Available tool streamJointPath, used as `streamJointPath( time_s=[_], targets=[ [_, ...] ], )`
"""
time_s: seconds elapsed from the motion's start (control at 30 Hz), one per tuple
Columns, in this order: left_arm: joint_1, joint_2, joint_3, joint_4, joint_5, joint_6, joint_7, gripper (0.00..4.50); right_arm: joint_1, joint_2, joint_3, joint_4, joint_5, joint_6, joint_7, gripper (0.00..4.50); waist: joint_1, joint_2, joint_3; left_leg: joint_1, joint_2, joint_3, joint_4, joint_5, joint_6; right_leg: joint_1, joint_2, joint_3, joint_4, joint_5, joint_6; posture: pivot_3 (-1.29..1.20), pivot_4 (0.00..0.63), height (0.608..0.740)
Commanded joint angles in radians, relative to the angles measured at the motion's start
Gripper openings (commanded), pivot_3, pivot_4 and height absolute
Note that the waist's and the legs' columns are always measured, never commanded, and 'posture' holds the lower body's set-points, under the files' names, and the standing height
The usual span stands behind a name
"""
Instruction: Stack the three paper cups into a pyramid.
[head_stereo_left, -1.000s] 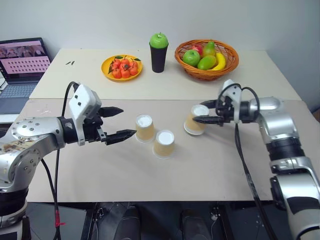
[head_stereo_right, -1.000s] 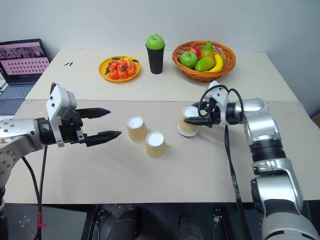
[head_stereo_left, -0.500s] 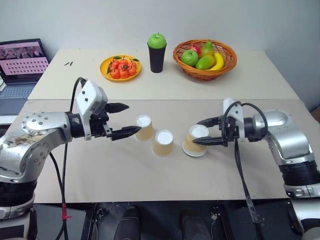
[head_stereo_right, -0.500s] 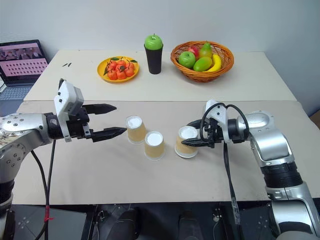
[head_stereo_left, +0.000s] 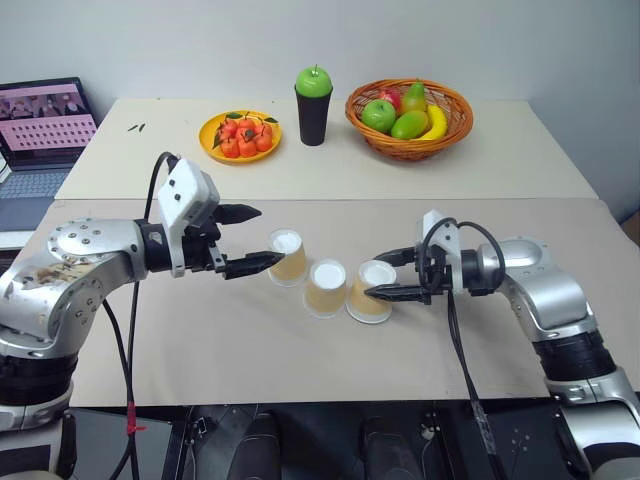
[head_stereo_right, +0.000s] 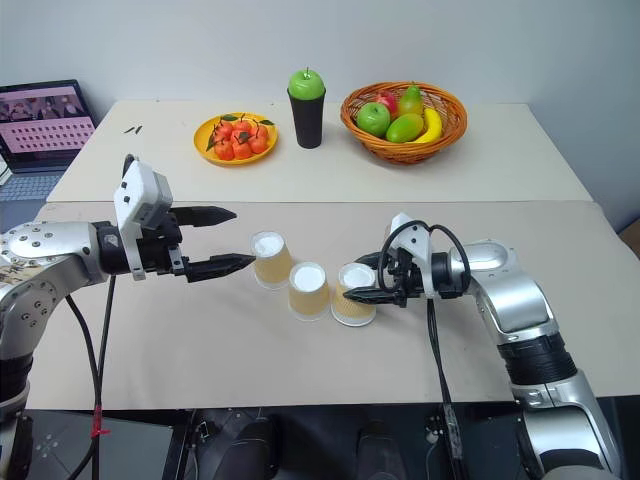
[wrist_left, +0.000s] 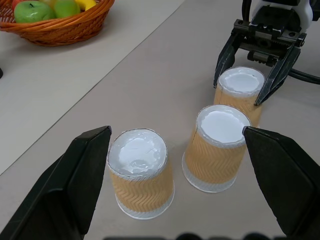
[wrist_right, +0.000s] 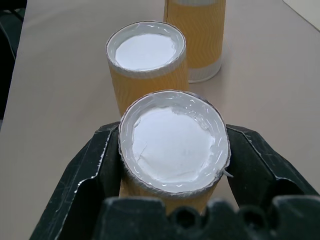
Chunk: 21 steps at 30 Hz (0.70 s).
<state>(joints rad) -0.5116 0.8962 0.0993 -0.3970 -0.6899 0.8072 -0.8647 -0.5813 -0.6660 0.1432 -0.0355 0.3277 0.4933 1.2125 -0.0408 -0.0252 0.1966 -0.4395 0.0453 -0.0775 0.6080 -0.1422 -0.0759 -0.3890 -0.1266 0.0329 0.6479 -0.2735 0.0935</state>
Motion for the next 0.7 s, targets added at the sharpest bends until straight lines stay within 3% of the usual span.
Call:
streamJointPath(
  time_s=[0.03,0.17,0.43,0.7],
  targets=[
    [-0.023,0.012,0.024,-0.018,0.006,-0.017,-0.004,4.50,-0.015,0.016,-0.003,0.019,-0.002,-0.033,-0.010,3.36,-0.002,0.000,0.000,0.000,0.000,0.000,0.000,0.000,0.000,0.000,0.000,0.000,0.000,0.000,0.000,0.00,0.150,0.737],
    [-0.025,0.012,0.022,-0.015,0.009,-0.020,-0.005,4.50,-0.022,0.015,-0.007,0.035,-0.002,-0.044,-0.003,4.48,-0.001,0.000,0.000,0.000,0.000,0.000,0.000,0.000,0.000,0.000,0.000,0.000,0.000,0.000,0.000,0.00,0.150,0.737],
    [-0.029,0.003,0.012,-0.009,0.018,-0.027,-0.009,4.50,-0.034,-0.029,-0.037,-0.049,0.043,0.009,0.023,4.48,0.000,0.000,0.000,0.000,0.000,0.000,0.000,0.000,0.000,0.000,0.000,0.000,0.000,0.000,0.000,0.00,0.150,0.737],
    [-0.037,-0.016,-0.002,0.007,0.039,-0.041,-0.019,4.50,-0.105,-0.103,-0.181,-0.192,0.287,0.240,0.026,4.48,0.002,0.000,0.000,0.000,0.000,0.000,0.000,0.000,0.000,0.000,0.000,0.000,0.000,0.000,0.000,0.00,0.150,0.737]
  ],
)
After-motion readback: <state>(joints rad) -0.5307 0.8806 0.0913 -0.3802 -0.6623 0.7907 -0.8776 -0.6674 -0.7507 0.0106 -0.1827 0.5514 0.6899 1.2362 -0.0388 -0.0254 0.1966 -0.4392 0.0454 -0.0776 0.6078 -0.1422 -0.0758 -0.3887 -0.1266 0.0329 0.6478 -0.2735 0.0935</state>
